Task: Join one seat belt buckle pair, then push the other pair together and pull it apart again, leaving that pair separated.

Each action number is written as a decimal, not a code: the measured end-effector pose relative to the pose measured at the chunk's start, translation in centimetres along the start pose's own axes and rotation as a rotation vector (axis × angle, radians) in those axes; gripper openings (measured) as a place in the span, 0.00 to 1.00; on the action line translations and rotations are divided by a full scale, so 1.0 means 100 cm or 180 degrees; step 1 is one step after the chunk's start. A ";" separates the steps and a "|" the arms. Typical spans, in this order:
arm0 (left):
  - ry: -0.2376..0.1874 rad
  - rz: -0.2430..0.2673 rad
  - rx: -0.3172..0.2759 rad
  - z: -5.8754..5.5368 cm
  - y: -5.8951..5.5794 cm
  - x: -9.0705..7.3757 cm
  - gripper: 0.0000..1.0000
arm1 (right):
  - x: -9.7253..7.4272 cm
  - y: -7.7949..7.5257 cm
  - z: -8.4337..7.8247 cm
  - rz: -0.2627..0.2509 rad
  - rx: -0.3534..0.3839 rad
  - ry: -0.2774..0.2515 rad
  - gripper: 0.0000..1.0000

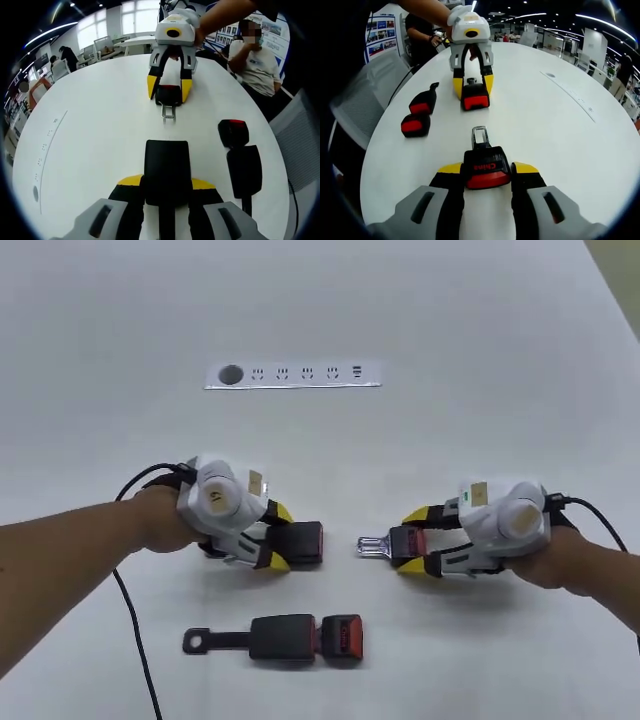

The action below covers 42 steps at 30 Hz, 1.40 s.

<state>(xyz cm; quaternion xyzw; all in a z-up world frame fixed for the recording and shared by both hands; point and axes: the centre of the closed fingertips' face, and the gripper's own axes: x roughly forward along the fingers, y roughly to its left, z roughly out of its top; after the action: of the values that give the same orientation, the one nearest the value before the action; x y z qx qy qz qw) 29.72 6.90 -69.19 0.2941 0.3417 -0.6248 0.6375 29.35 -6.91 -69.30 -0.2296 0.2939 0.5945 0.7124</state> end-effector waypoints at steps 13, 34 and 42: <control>0.0021 0.0004 0.0007 0.002 -0.002 0.002 0.34 | -0.014 -0.004 -0.016 -0.0037 0.0023 0.0050 0.35; 0.0066 0.0013 -0.0003 0.004 -0.004 0.002 0.34 | -0.029 -0.008 -0.029 -0.0075 0.0075 0.0122 0.36; 0.0112 -0.0031 -0.0194 0.008 -0.012 0.003 0.57 | -0.031 -0.015 -0.023 -0.0297 0.0519 0.0041 0.56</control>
<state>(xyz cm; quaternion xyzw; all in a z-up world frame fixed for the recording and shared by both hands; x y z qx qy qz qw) 28.56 6.03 -68.89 0.2837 0.3732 -0.6120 0.6370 30.12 -10.94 -68.87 -0.1882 0.3348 0.5333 0.7537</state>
